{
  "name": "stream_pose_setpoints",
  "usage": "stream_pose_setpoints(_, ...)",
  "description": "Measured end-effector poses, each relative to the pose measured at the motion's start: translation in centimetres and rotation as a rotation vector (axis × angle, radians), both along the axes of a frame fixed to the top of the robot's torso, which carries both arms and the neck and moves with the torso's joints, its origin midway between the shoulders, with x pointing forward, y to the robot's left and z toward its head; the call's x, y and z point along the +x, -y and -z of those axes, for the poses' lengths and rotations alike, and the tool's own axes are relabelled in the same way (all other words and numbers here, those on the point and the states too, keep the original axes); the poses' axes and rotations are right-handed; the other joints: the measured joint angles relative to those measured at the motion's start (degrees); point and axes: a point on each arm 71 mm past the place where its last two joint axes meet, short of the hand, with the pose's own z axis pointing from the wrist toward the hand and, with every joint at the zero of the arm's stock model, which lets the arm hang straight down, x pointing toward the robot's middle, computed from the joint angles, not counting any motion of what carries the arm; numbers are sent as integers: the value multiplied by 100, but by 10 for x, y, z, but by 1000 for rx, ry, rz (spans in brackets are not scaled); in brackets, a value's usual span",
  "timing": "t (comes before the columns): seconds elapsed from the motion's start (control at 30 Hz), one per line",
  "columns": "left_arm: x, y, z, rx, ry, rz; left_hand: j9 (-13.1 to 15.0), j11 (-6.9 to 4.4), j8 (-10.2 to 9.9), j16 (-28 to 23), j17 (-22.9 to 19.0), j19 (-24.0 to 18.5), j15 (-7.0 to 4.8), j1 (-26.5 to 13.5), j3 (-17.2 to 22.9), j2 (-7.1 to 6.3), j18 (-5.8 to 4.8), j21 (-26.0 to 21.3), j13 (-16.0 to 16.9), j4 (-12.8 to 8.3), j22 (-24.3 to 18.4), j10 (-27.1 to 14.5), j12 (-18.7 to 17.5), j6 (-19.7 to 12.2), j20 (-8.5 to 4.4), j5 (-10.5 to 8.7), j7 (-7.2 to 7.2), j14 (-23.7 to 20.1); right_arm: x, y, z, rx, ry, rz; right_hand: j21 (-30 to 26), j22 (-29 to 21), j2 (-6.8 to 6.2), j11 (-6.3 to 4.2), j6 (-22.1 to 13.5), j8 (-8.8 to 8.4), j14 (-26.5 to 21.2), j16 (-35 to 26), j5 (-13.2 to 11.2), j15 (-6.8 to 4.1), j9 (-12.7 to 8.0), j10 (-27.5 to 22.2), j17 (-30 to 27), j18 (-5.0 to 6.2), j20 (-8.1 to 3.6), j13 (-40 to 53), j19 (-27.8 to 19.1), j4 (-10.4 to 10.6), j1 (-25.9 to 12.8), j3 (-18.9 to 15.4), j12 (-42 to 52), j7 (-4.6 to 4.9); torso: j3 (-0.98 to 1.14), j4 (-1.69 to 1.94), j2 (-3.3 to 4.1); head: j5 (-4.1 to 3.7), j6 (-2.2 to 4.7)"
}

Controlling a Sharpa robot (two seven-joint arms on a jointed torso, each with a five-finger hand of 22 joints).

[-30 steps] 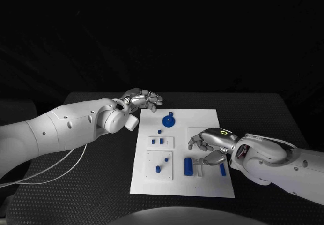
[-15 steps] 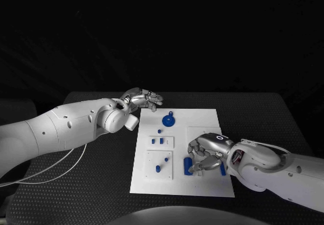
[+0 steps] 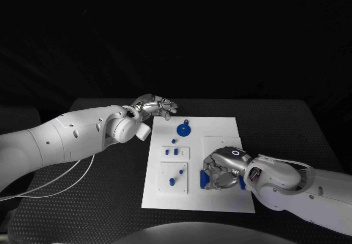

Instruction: Assemble the parts on the task board

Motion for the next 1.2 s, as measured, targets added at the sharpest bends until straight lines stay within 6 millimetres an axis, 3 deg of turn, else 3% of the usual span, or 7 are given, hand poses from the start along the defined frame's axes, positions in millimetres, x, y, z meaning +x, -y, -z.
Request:
stream_pose_setpoints(0.4, 0, 0, 0, 0, 0, 1, 0, 0, 0, 0, 5, -1, 0, 0, 0, 0, 42, 0, 1, 0, 6, 0, 0, 0, 1, 0, 0, 0, 0, -1, 0, -18, 56, 1, 0, -33, -45, -78, 299, -193, 155, 0, -1, -70, 272, 228, -34, 0, -65, -1, 147, 103, 171, 414, 28, -70, 1, -2, -1, 3, -10)
stream_pose_setpoints(0.5, 0, 0, 0, 0, -1, 1, 0, 0, 0, 0, 4, -1, 0, 0, 0, 0, 42, 0, 1, 0, 5, 0, 0, 0, 1, 0, 0, 0, -1, -3, 1, -23, 61, -8, 0, -39, -45, -52, 335, -232, 184, -26, -4, -59, 325, 256, -41, -1, -72, -1, 154, 112, 215, 491, 27, -74, 0, -2, -1, 1, -14)
stream_pose_setpoints(0.87, 0, 0, 0, 0, -1, 2, 0, -1, 0, 0, 9, -1, 0, 0, 1, 0, 42, 0, 1, 0, 11, 0, 0, 0, 1, 0, 0, 0, -3, -4, 11, -62, 45, -15, 0, -39, 8, -72, 374, -377, 194, -48, -19, -51, 430, 276, -41, -1, -72, -2, 154, 96, 267, 556, 7, -73, -1, -1, -1, 4, -23)
stream_pose_setpoints(1.2, 0, -1, 0, 0, -1, 2, 0, -1, 0, 0, 14, -9, 0, 0, 1, 0, 44, 0, 1, -1, 10, -1, 0, 0, 10, 0, 0, 0, -1, -2, 12, -87, 33, -5, 0, -39, -52, -46, 373, -569, 196, -92, -18, -49, 577, 251, -41, 0, -41, 12, 122, -24, 137, 433, -40, -73, -2, -2, -3, 7, -23)
